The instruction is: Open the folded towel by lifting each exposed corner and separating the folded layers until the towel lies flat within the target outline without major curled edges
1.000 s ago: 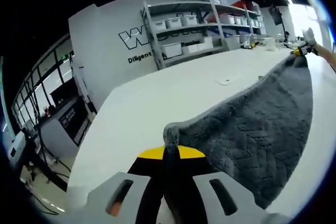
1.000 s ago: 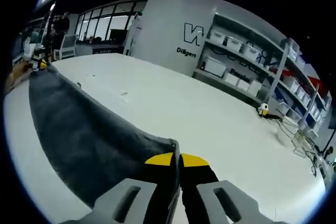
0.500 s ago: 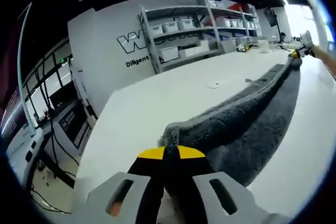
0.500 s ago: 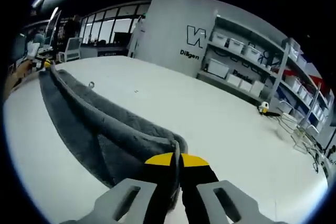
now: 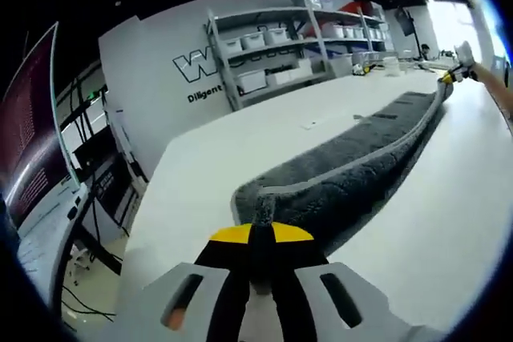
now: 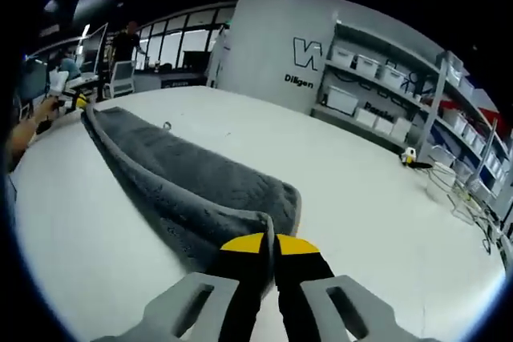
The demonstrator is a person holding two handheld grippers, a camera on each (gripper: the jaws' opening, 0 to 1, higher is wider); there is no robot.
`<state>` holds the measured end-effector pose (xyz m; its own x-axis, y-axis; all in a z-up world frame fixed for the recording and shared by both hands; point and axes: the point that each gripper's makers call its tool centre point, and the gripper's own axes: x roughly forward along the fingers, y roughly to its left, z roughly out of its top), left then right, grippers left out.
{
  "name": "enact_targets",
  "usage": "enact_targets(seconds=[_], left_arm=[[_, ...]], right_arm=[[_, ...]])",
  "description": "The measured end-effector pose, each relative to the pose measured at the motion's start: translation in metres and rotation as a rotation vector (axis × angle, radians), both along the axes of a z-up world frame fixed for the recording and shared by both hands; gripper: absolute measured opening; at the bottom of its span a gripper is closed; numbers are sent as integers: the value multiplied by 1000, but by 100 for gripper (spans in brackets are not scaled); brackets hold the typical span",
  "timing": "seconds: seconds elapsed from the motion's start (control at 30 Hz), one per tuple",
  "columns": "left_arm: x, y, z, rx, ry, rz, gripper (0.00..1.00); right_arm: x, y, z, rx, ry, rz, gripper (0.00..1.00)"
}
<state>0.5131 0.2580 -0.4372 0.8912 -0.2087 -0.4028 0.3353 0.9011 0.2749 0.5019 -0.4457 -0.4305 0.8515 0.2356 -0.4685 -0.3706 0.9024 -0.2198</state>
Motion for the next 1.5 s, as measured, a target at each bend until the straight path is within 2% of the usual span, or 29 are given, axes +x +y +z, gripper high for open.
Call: enact_targets(seconds=[0.13, 0.33, 0.6, 0.9, 1.03, 1.23, 1.37, 1.5], left_arm=[[-15, 4, -5, -13, 8, 0, 6], [-38, 2, -12, -75, 25, -6, 6], [-73, -2, -24, -68, 96, -42, 6], [-109, -2, -24, -86, 129, -56, 7], [-119, 2, -24, -95, 144, -55, 6], [-129, 4, -27, -147, 152, -50, 5], [-134, 2, -36, -127, 174, -60, 6], [-137, 1, -36, -95, 148, -74, 14]], right_arm=[[-24, 4, -3, 38, 23, 28, 0], [-48, -1, 0, 53, 23, 28, 0], [-77, -2, -3, 15, 74, 56, 0], [-105, -9, -10, 21, 110, 69, 2], [-116, -15, -19, 12, 143, 73, 2], [-130, -21, -31, -13, 184, 69, 1], [-134, -20, -37, -18, 200, 76, 2], [-139, -17, -39, -8, 205, 98, 6]])
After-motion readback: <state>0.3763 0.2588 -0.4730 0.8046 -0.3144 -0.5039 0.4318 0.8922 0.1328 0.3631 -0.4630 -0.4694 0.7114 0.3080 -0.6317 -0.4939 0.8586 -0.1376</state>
